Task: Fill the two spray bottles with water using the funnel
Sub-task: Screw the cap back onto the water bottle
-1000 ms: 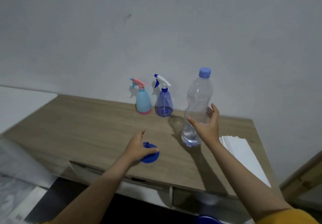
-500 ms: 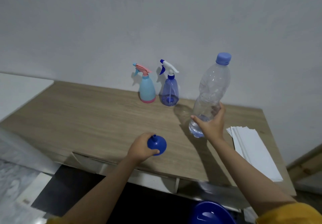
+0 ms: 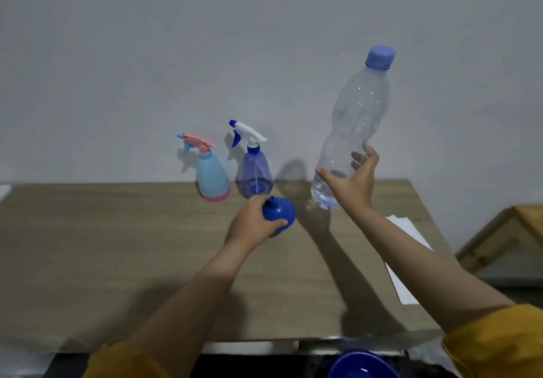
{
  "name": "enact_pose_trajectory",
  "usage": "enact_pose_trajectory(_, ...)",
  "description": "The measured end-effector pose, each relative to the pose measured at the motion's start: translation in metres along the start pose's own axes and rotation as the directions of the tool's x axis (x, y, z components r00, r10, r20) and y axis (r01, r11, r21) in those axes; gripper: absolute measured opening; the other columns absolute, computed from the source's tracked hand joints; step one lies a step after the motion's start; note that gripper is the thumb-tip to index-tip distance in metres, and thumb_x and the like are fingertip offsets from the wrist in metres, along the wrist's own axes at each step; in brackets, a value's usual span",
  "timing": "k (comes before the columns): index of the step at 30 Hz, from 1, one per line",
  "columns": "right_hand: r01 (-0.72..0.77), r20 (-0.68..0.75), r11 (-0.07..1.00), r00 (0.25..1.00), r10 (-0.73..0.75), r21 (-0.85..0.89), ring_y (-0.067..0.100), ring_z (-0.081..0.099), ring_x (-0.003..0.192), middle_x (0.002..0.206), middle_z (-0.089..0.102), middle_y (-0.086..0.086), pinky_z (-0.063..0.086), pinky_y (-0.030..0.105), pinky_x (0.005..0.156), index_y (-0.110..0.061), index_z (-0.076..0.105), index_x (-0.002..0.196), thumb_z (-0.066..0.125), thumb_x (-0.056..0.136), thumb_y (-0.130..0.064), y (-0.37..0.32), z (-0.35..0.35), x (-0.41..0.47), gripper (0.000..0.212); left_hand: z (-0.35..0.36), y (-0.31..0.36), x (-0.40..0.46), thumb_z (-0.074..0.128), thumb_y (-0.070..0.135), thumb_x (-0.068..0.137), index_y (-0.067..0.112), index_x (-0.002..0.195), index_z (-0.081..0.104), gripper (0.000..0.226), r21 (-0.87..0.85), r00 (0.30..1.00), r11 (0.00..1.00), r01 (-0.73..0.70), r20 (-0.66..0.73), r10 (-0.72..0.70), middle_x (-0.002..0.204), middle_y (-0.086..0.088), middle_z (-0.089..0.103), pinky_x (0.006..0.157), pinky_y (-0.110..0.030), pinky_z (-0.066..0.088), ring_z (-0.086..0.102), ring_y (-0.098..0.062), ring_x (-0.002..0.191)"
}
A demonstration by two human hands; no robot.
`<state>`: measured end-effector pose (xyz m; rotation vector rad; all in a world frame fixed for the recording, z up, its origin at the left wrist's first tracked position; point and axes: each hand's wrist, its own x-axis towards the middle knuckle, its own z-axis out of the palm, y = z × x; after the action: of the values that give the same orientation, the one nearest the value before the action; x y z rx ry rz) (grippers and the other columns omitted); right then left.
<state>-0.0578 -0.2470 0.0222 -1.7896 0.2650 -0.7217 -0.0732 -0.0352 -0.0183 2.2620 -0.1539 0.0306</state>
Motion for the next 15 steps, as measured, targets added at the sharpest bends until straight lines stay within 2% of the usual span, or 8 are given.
enact_pose_trajectory(3,-0.005,-0.017,0.999,1.000,0.004,-0.043,0.022,0.049,0.116,0.128,0.046,0.008,0.044,0.032,0.099,-0.015,0.028,0.136,0.090,0.058,-0.029,0.011,0.007,0.022,0.101,0.022,0.009,0.039,0.079,0.035,0.063,0.020,0.117,0.056,0.060,0.021,0.999,0.999,-0.036,0.014,0.035,0.117,0.003,0.057,0.094,-0.039,0.048,0.055,-0.017,0.106)
enact_pose_trajectory(8,0.012,-0.028,0.994,0.999,-0.015,-0.105,0.022,0.046,0.119,0.129,0.042,0.009,0.042,0.035,0.104,-0.011,0.026,0.136,0.090,0.059,-0.028,0.038,0.014,0.048,0.102,0.066,0.012,0.086,0.079,0.025,0.070,0.009,0.121,0.054,0.059,0.088,0.997,0.994,-0.065,0.040,0.062,0.121,-0.009,0.053,0.096,-0.032,0.043,0.052,-0.025,0.111)
enact_pose_trajectory(12,0.021,-0.021,0.991,1.000,-0.024,-0.133,0.023,0.045,0.122,0.133,0.041,0.012,0.039,0.033,0.106,-0.005,0.026,0.137,0.091,0.058,-0.025,0.053,0.019,0.060,0.104,0.089,0.008,0.106,0.075,0.024,0.074,0.010,0.125,0.052,0.058,0.153,0.997,0.986,-0.069,0.040,0.064,0.123,-0.010,0.044,0.096,-0.036,0.045,0.053,-0.028,0.107)
enact_pose_trajectory(15,-0.012,-0.002,0.989,1.000,0.012,-0.149,0.023,0.045,0.122,0.133,0.041,0.012,0.040,0.034,0.105,-0.007,0.026,0.138,0.091,0.057,-0.027,0.063,0.025,0.067,0.106,0.097,0.005,0.117,0.073,0.021,0.076,0.008,0.128,0.049,0.059,0.181,0.998,0.982,-0.060,0.034,0.054,0.124,-0.011,0.044,0.096,-0.036,0.045,0.054,-0.029,0.106)
